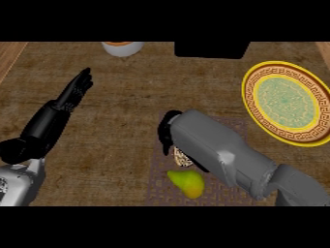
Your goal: Pick the cupcake from the placemat and place it in the plate
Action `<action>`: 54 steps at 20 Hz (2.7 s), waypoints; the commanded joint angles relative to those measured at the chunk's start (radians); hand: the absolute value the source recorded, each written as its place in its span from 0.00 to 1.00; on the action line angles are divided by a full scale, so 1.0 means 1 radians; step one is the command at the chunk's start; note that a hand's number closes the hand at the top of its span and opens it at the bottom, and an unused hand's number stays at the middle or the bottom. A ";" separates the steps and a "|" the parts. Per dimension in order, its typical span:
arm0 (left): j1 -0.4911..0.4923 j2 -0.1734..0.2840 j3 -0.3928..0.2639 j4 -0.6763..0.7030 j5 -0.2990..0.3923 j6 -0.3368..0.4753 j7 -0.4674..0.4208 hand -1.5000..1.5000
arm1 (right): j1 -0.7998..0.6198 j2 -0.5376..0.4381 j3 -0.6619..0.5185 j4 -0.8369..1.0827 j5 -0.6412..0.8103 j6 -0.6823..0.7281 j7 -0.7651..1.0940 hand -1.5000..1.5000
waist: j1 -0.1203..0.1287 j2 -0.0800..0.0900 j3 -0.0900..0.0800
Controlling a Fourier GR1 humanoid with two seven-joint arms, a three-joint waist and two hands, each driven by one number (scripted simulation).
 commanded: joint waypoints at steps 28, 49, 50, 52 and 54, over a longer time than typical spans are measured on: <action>0.052 0.003 0.082 0.028 -0.003 -0.006 0.016 0.50 | -0.048 -0.087 -0.263 0.240 0.102 -0.881 0.412 1.00 | -0.108 -0.055 0.002; 0.081 -0.030 0.040 -0.008 -0.032 -0.024 -0.031 0.50 | -0.236 0.008 -0.160 0.047 0.367 -1.534 1.346 1.00 | -0.042 -0.020 -0.002; 0.069 -0.035 0.049 0.017 -0.042 -0.004 -0.014 0.50 | -0.225 0.008 -0.166 0.064 0.380 -1.543 1.338 1.00 | -0.063 -0.019 -0.001; 0.070 -0.055 0.034 0.024 -0.050 0.000 -0.031 0.50 | -0.246 0.008 -0.173 0.055 0.398 -1.518 1.350 1.00 | -0.076 -0.021 -0.002; 0.072 -0.031 0.049 0.003 -0.035 -0.015 0.012 0.50 | -0.220 -0.032 -0.204 0.087 0.405 -1.554 1.299 1.00 | -0.075 -0.018 0.000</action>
